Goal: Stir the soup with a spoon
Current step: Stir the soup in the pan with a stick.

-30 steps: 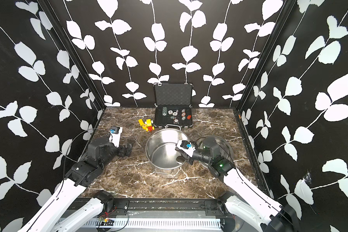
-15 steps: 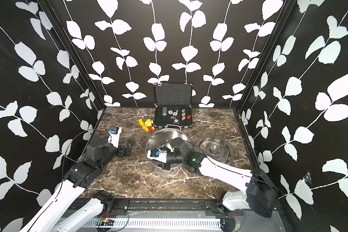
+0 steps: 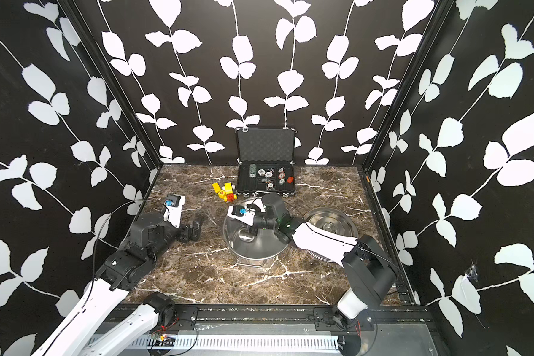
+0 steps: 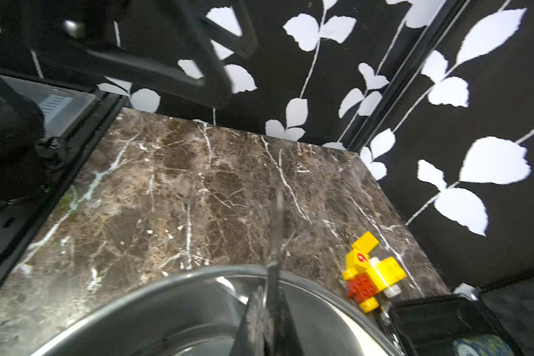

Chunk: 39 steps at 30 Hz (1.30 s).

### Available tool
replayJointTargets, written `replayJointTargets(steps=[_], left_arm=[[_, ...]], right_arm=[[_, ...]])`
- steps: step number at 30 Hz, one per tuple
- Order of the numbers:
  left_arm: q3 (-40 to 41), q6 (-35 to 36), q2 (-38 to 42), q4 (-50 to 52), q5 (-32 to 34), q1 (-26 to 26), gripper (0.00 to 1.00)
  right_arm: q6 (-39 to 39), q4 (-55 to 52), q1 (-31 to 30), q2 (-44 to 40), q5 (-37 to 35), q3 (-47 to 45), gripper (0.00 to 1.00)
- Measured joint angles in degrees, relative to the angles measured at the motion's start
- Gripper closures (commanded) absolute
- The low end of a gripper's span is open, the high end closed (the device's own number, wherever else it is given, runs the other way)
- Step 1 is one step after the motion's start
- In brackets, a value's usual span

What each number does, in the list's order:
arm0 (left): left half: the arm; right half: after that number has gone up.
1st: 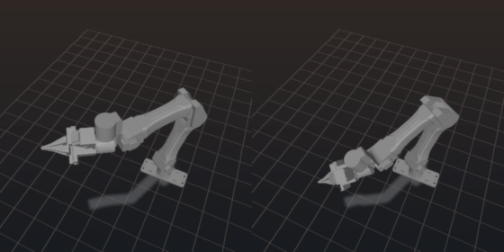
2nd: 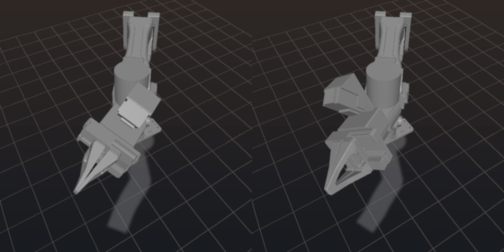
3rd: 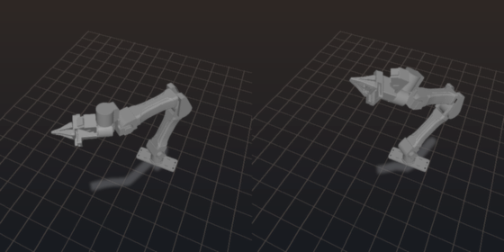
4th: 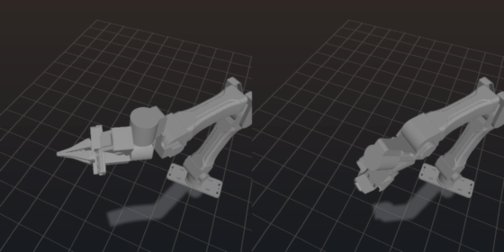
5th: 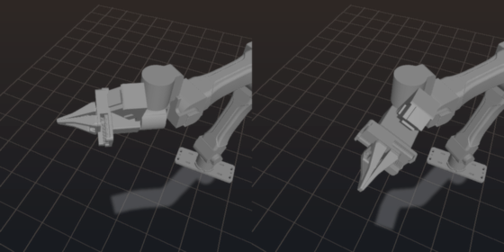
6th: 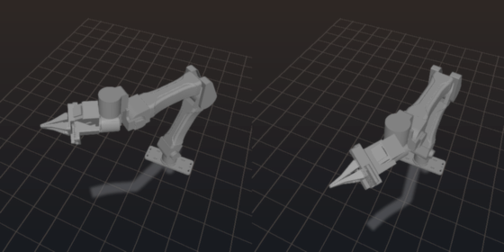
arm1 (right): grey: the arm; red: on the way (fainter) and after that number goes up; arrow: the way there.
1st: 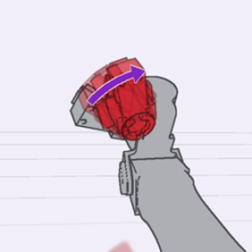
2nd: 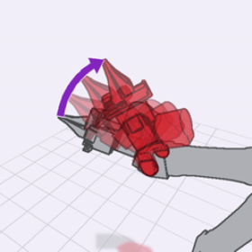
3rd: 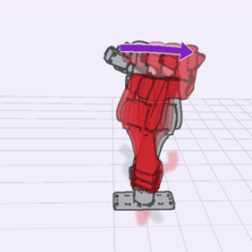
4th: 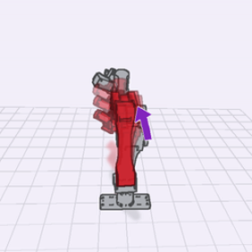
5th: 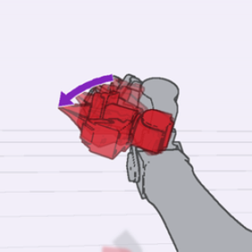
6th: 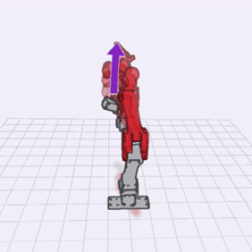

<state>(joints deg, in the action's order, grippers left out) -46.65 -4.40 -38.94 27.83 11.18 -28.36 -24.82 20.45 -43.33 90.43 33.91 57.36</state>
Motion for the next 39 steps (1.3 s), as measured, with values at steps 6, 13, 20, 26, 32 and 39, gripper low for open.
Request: replayJointTargets(steps=[6,13,20,26,32,39], left_arm=[[0.00,0.02,-0.04,0.17,0.02,0.00,0.01],[0.00,0.17,-1.16,0.11,0.00,0.00,0.01],[0.00,0.02,-3.37,0.00,-0.81,0.00,0.01],[-0.02,-0.48,-3.80,-0.57,-1.36,0.00,0.01],[-0.02,-0.55,-3.80,-1.20,-1.53,0.00,0.01],[-0.02,-0.52,-3.63,-1.18,-1.55,0.00,0.01]], right_arm=[[0.44,2.01,6.71,-2.32,1.05,-3.10,1.00],[0.11,-4.33,12.17,-16.17,0.57,-12.31,1.00],[0.55,-13.79,12.96,-30.45,0.26,-16.59,1.00],[3.32,-17.90,11.82,-37.22,1.49,-18.88,1.00],[5.18,-17.75,5.33,-37.18,1.05,-19.50,1.00],[5.35,-14.78,-4.09,-27.63,-0.28,-15.02,1.00]])
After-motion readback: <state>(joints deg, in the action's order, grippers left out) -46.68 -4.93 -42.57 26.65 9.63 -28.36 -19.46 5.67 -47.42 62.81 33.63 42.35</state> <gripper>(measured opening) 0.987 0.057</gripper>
